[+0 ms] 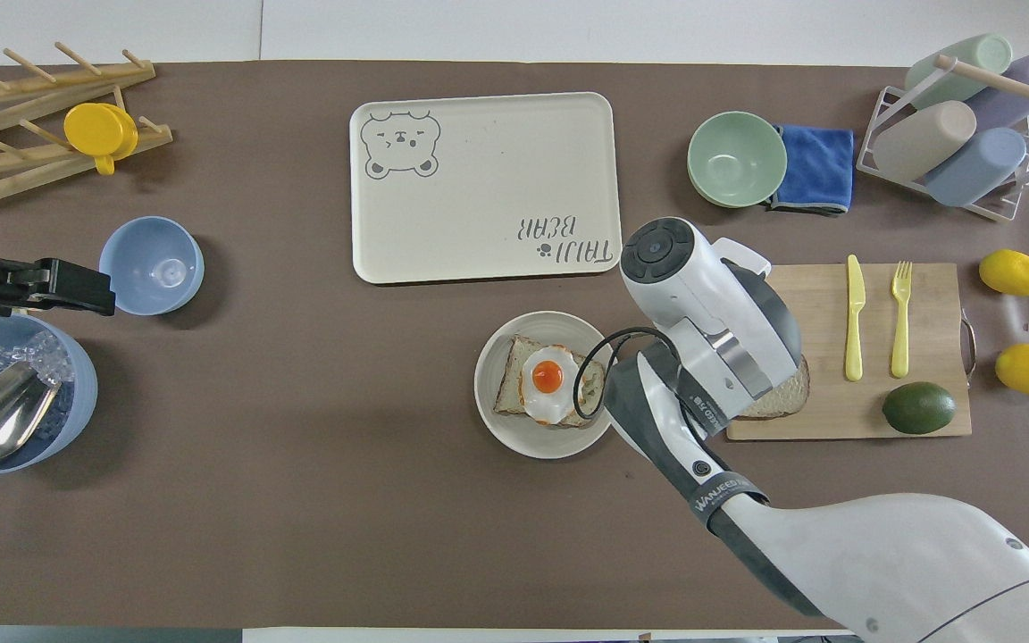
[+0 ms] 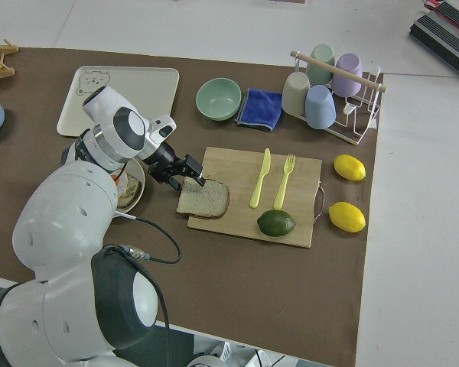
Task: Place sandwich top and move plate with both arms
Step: 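Reach the right gripper to the bread slice on the cutting board and grasp it, then lift the bread slice with the right gripper and carry it over the plate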
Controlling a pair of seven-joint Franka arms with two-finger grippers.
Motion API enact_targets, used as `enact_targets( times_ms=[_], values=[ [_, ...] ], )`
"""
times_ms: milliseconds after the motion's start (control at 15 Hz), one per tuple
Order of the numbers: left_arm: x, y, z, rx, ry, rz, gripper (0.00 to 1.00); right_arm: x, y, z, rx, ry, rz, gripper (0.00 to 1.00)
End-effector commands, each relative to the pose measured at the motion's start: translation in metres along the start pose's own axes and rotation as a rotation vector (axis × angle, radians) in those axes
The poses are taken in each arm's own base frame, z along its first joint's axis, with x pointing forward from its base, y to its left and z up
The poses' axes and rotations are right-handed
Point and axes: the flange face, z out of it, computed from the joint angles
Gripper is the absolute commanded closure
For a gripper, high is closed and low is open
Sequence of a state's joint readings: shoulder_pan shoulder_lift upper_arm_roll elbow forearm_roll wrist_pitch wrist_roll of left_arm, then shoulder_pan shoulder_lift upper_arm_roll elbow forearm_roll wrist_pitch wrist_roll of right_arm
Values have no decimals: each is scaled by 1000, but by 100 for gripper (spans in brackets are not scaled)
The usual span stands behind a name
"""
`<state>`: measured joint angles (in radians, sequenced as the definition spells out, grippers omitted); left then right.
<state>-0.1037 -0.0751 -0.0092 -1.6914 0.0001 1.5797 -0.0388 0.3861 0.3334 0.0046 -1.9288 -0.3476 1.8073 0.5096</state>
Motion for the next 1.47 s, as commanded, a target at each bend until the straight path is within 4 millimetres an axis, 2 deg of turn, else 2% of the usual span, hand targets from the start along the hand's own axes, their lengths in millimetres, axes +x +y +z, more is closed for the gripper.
enact_targets(
  times_ms=[0,133,400,933,1000,1200,1267,1400],
  values=[
    [-5,-2,-3,-12,-2,-5,0,-11,4,4,29,-2,33,1],
    [-5,-2,-3,-12,-2,-5,0,-16,4,8,24,-10,34,3],
    [-5,-2,-3,-12,-2,-5,0,-17,4,9,22,-14,40,15],
    [-5,-2,-3,-12,-2,-7,0,-23,3,16,17,-23,64,15],
    [-5,-2,-3,-12,-2,-7,0,-25,2,15,21,-16,61,28],
    [-5,-2,-3,-12,-1,-7,0,-25,3,15,24,-12,53,85],
    [-5,-2,-3,-12,-2,-7,0,-25,2,13,26,-4,53,100],
    [-5,-2,-3,-12,-2,-7,0,-23,-3,1,25,12,49,100]
  ],
)
